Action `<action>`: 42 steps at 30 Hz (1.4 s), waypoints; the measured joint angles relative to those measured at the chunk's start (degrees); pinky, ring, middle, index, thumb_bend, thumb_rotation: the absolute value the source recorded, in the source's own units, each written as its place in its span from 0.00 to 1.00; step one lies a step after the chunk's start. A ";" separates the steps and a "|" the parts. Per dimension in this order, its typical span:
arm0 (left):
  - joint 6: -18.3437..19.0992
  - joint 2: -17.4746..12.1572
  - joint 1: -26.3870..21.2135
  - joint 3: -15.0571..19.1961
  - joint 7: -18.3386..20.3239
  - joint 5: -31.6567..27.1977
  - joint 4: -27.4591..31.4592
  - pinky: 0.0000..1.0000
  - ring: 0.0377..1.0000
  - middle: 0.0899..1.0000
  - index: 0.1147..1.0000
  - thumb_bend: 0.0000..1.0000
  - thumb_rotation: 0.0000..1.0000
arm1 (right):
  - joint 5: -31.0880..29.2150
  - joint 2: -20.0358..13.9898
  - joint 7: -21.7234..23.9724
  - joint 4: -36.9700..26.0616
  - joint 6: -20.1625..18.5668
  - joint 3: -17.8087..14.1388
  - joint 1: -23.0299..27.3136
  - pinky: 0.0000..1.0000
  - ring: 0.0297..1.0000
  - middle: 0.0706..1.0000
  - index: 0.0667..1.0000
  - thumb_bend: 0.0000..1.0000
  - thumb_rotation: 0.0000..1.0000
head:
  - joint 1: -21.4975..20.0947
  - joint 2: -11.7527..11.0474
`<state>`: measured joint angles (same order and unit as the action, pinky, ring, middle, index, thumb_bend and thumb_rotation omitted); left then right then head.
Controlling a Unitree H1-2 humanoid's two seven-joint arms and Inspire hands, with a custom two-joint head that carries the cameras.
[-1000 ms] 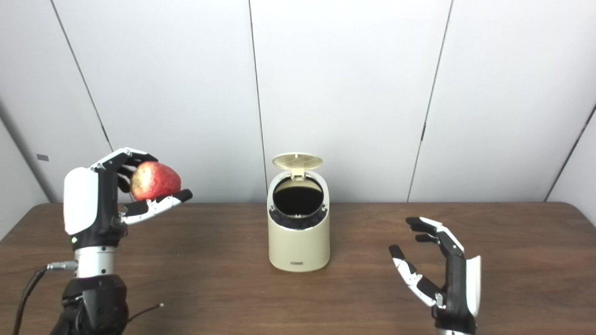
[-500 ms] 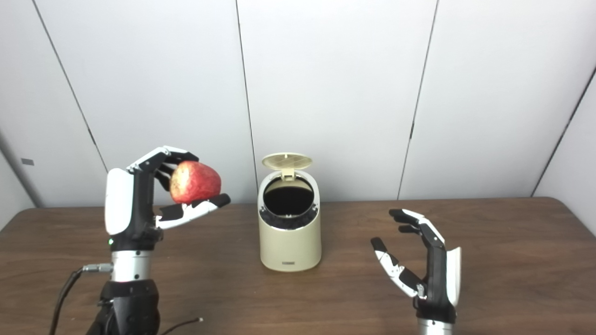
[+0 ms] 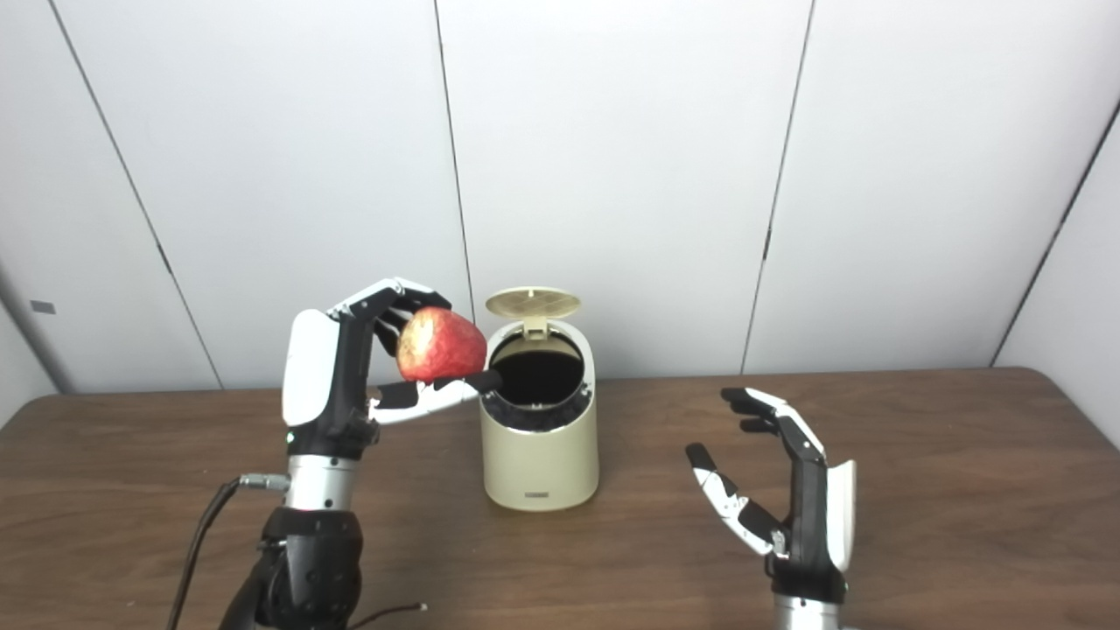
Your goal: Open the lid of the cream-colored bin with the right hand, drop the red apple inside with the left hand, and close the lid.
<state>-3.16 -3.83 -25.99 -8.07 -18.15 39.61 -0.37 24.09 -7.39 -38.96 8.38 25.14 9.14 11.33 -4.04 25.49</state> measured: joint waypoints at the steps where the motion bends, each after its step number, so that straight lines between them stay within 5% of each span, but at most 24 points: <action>1: 0.16 0.23 -0.27 0.00 -0.05 0.02 -0.91 0.31 0.39 0.41 0.46 0.50 0.00 | -0.02 -0.04 -0.30 0.00 0.00 0.21 0.04 0.57 0.65 0.65 0.62 0.30 0.21 | 0.00 0.00; 18: 0.42 0.92 -7.27 -0.76 -6.08 0.80 -19.71 0.26 0.36 0.41 0.47 0.50 0.00 | 0.42 0.23 -0.87 0.00 0.00 0.23 0.15 0.57 0.65 0.65 0.61 0.30 0.25 | -1.67 0.53; 42: -0.01 1.01 -8.95 -2.43 -8.69 -2.13 -22.94 0.26 0.36 0.41 0.45 0.50 0.00 | 2.59 1.71 -1.24 1.15 0.00 -0.60 1.00 0.55 0.64 0.65 0.61 0.29 0.26 | -1.50 0.27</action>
<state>-3.17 -2.83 -34.94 -10.49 -26.84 37.48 -23.31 26.67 -5.69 -40.20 9.53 25.14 8.55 12.33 -5.54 25.75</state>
